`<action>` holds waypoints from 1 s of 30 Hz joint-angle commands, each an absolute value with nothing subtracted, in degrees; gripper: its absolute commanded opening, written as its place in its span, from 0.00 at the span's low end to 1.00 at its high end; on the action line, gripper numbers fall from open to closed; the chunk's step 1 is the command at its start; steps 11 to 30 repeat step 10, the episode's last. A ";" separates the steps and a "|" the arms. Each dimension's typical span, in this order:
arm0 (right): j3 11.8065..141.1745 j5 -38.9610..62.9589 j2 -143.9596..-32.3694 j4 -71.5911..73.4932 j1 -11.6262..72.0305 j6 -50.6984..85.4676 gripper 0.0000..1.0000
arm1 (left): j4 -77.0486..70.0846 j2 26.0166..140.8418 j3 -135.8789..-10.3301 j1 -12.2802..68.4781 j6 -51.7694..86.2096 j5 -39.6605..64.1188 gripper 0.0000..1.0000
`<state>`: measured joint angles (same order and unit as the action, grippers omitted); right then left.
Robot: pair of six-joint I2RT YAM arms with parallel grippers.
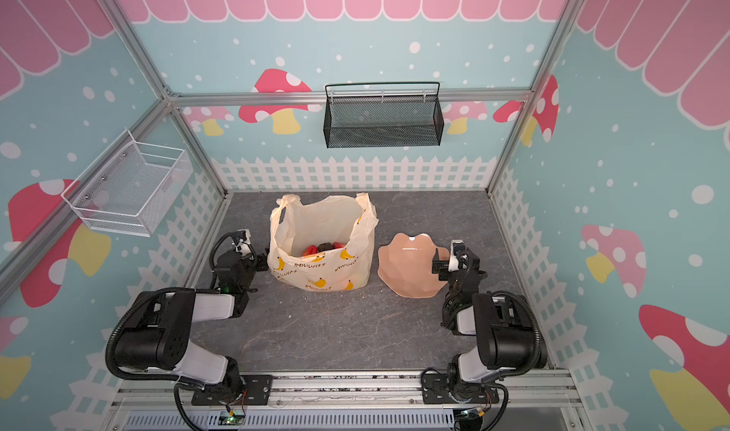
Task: Place the fruits into the plastic bag
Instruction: Reset both arms
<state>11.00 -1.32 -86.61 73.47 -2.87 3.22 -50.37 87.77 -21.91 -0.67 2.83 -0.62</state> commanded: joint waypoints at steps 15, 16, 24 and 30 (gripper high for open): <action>11.19 -1.85 -86.66 74.90 -2.46 1.85 0.97 | -50.40 87.80 -22.32 -0.97 3.25 -1.28 0.99; 11.19 -1.85 -86.66 74.90 -2.46 1.85 0.97 | -50.40 87.80 -22.32 -0.97 3.25 -1.28 0.99; 11.19 -1.85 -86.66 74.90 -2.46 1.85 0.97 | -50.40 87.80 -22.32 -0.97 3.25 -1.28 0.99; 11.19 -1.85 -86.66 74.90 -2.46 1.85 0.97 | -50.40 87.80 -22.32 -0.97 3.25 -1.28 0.99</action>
